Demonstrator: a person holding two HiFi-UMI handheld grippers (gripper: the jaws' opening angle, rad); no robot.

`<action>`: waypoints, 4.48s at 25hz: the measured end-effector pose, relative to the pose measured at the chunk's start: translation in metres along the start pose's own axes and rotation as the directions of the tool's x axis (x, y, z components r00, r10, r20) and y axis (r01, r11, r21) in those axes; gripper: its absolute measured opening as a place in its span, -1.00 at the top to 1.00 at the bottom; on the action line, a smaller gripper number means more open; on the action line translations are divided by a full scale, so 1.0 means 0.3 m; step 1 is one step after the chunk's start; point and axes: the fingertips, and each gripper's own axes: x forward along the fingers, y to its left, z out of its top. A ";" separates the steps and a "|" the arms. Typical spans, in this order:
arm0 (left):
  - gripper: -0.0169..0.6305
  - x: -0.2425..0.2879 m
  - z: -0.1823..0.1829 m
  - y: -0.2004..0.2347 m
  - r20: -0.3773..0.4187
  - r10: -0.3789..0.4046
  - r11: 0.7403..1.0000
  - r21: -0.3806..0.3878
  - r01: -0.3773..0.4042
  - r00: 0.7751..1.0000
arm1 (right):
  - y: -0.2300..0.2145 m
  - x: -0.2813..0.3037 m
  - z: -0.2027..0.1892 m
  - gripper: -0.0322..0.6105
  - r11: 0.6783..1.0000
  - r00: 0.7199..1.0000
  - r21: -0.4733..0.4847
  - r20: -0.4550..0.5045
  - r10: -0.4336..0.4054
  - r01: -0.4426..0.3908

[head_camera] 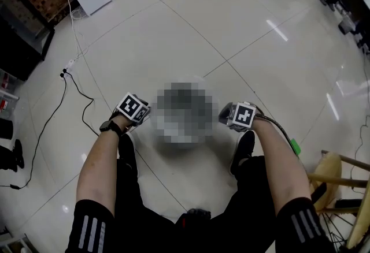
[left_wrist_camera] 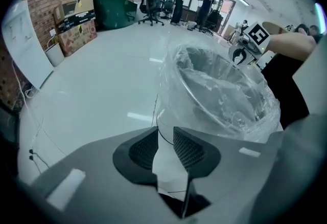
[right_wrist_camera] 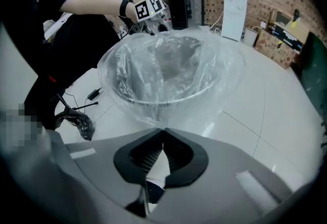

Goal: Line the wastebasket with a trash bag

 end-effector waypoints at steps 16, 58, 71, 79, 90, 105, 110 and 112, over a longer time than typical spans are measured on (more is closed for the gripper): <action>0.53 -0.173 -0.022 0.017 0.043 -0.012 1.000 0.021 0.011 0.999 | -0.018 0.045 0.012 0.81 0.999 0.999 -0.026 -0.014 -0.047 0.046; 0.97 0.101 -0.219 -0.185 -0.332 -0.023 0.861 0.472 0.187 0.943 | -0.040 0.185 -0.045 0.83 0.991 0.999 0.135 -0.022 0.024 -0.020; 0.60 -0.038 -0.205 -0.230 -0.329 -0.222 0.881 0.336 0.333 0.918 | 0.031 0.070 -0.089 0.56 0.985 0.982 0.092 -0.106 0.157 -0.147; 0.59 -0.206 -0.094 -0.236 -0.237 -0.251 0.885 0.336 0.322 0.939 | 0.092 -0.129 0.013 0.56 0.961 0.970 0.129 0.030 0.241 -0.243; 0.41 -0.145 0.118 -0.076 -0.064 0.002 0.897 0.441 0.027 0.998 | -0.059 -0.173 0.173 0.30 0.999 0.998 0.031 0.064 0.011 -0.013; 0.97 -0.124 0.260 0.063 0.138 0.053 0.956 0.280 -0.090 0.989 | -0.318 -0.138 0.202 0.87 0.971 0.970 0.152 0.137 -0.203 0.182; 0.97 -0.081 0.289 0.133 0.178 0.142 0.966 0.189 -0.175 0.974 | -0.382 -0.114 0.206 0.87 0.948 0.953 0.234 0.161 -0.255 0.214; 0.97 -0.060 0.308 0.158 0.178 0.163 0.973 0.134 -0.188 0.971 | -0.409 -0.096 0.203 0.87 0.938 0.952 0.268 0.153 -0.266 0.220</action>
